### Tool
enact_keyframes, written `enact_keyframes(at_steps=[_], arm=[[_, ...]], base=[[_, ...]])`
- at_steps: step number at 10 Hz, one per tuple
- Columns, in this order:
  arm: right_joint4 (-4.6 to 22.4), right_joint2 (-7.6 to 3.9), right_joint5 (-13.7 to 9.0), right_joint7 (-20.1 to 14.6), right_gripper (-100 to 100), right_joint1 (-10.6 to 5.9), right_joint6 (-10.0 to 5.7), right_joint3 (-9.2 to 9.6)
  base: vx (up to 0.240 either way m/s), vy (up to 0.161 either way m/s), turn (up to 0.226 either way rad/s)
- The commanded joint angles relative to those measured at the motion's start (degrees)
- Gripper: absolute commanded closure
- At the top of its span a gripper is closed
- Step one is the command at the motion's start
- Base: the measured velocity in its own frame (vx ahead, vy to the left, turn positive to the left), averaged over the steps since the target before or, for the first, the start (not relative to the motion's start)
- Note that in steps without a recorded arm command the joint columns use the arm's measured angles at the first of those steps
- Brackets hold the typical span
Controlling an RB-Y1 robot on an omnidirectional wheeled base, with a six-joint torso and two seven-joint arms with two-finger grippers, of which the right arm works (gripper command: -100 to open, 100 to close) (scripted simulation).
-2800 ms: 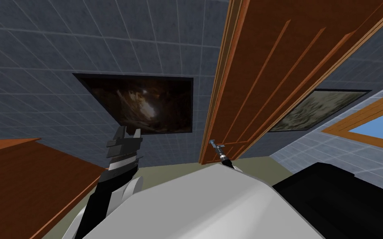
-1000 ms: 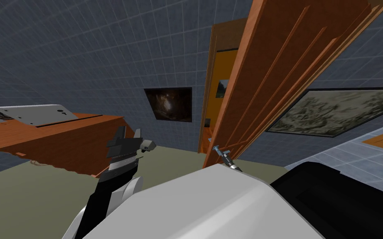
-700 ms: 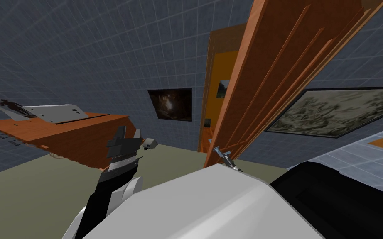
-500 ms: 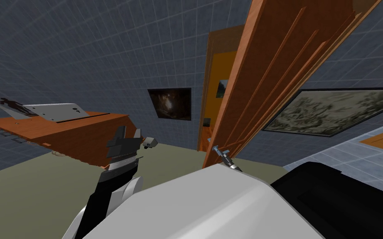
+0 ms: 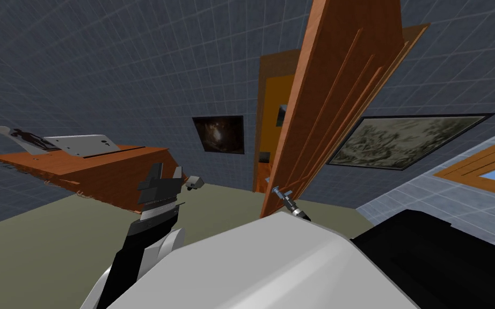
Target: Pull the door open
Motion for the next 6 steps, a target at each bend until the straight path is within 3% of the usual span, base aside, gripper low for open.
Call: enact_keyframes(at_steps=[1,4,6], arm=[[-0.2,0.71,1.6,-0.4,100,-0.66,0.49,0.16],[1.0,1.55,4.8,-1.1,100,-3.50,1.14,-0.66],[1.4,1.55,4.8,-1.1,100,-3.50,1.14,-0.66]], base=[[-0.113,-0.031,-0.008],[-0.152,-0.036,0.001],[-0.073,-0.032,0.003]])
